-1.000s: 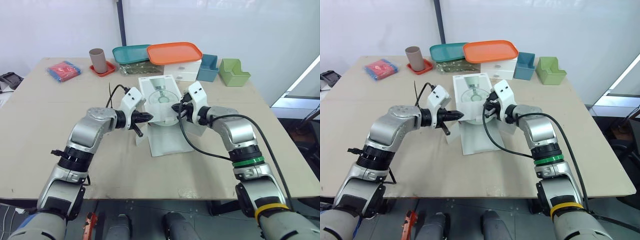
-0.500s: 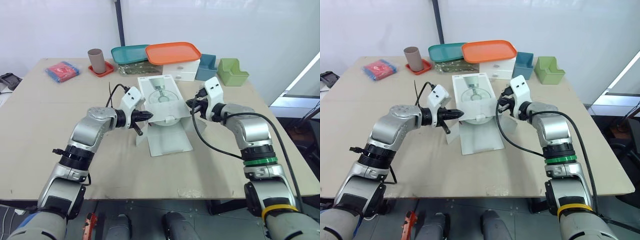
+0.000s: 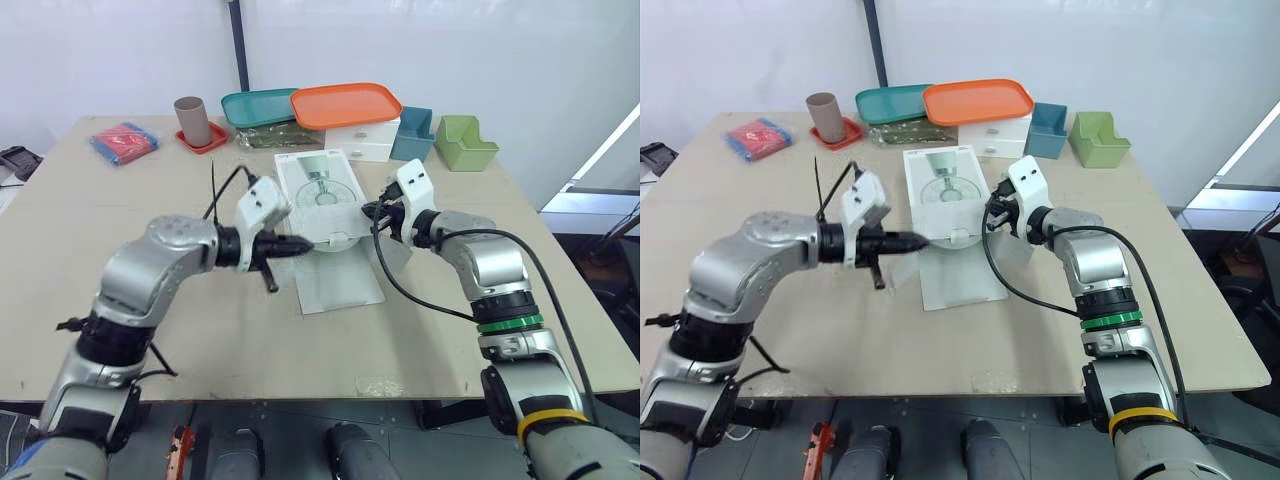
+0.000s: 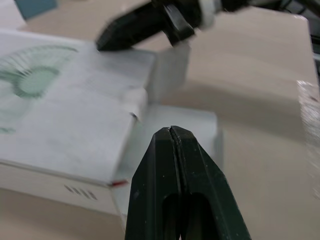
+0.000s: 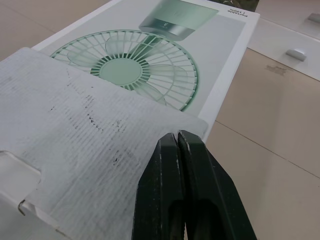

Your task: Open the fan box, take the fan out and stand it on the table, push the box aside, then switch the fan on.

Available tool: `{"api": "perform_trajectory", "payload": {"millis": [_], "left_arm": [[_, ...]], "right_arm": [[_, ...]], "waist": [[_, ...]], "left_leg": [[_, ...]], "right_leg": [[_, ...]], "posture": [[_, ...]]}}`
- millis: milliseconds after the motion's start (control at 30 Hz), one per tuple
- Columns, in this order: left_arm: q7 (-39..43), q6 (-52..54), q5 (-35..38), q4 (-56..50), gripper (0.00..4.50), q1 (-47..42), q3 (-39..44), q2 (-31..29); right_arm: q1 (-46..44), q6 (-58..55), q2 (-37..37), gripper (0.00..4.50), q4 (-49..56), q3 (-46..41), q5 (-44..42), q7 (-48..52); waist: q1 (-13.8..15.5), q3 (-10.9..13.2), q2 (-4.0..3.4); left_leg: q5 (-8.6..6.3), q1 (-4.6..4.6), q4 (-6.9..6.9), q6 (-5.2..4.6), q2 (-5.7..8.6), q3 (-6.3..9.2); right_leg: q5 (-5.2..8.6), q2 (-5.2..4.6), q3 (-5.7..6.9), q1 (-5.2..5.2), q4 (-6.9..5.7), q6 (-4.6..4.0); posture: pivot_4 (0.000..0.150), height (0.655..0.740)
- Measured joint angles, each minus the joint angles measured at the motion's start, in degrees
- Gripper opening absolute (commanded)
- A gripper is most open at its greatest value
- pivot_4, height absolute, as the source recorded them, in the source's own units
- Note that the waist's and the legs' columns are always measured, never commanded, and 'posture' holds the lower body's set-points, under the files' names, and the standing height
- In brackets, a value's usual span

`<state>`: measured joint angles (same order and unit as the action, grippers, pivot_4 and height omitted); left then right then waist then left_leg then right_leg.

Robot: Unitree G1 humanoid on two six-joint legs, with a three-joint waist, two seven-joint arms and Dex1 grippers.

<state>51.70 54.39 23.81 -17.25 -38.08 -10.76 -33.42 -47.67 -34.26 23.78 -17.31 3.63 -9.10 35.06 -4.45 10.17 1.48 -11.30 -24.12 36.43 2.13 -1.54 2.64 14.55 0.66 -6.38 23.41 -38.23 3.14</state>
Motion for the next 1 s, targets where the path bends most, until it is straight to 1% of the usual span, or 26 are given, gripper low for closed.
{"api": "perform_trajectory", "payload": {"millis": [133,233,367,600,733,900,1000], "left_arm": [[-1.07,0.74,-1.98,-0.59,0.0,2.63,-2.54,-3.65],[-2.62,1.03,-2.4,-0.01,0.0,3.24,-2.53,-3.18],[-7.38,0.63,-3.07,0.27,0.0,4.84,-2.58,1.4],[-13.18,-0.66,-4.82,3.88,0.0,6.18,-2.08,5.81],[-15.46,-2.36,-5.14,5.96,0.0,6.27,-0.71,7.72],[-16.8,-4.08,-5.97,8.02,0.0,6.27,-0.49,7.91],[-18.17,-4.81,-6.14,10.08,0.0,6.02,0.76,8.98]], "right_arm": [[-0.09,0.74,-0.32,0.04,-0.7,0.04,0.13,0.2],[-0.29,1.01,-0.47,0.04,-1.13,0.04,0.31,0.43],[-0.36,1.25,-0.8,0.04,-1.19,0.05,0.41,0.93],[-0.36,1.17,-0.45,0.04,-1.21,0.05,0.48,1.27],[-0.36,1.03,0.06,0.04,-1.21,0.02,0.45,1.33],[-0.36,0.74,0.08,0.04,-1.13,-0.03,0.38,1.29],[-0.32,0.52,0.08,0.04,-0.92,-0.03,0.35,1.33]], "waist": [[0.0,0.01,-0.01],[0.02,0.01,-0.01],[0.07,0.0,-0.01],[0.09,0.0,-0.01],[0.12,0.0,-0.01],[0.12,0.01,-0.01],[0.12,0.0,-0.01]], "left_leg": [[0.02,0.05,0.01,0.01,-0.01,0.0],[0.03,0.05,0.01,0.02,-0.01,-0.01],[0.03,0.03,0.01,0.02,-0.02,-0.01],[0.03,0.04,0.02,0.02,-0.01,-0.01],[0.03,0.03,0.02,0.02,0.0,0.0],[0.03,0.03,0.02,0.02,0.0,0.0],[0.03,0.03,0.02,0.02,0.01,-0.01]], "right_leg": [[-0.03,0.02,0.0,-0.02,-0.01,0.0],[-0.04,0.02,0.01,-0.02,0.0,0.0],[-0.02,0.02,0.0,-0.01,0.0,-0.01],[-0.04,0.01,0.0,-0.02,-0.01,0.0],[-0.03,0.0,0.0,-0.02,-0.01,0.0],[-0.03,0.0,0.0,-0.03,0.0,0.0],[-0.03,-0.01,0.0,-0.03,-0.01,0.01]], "posture": [[0.15,0.74],[0.15,0.74],[0.15,0.74],[0.15,0.74],[0.15,0.74],[0.15,0.74],[0.15,0.74]]}}
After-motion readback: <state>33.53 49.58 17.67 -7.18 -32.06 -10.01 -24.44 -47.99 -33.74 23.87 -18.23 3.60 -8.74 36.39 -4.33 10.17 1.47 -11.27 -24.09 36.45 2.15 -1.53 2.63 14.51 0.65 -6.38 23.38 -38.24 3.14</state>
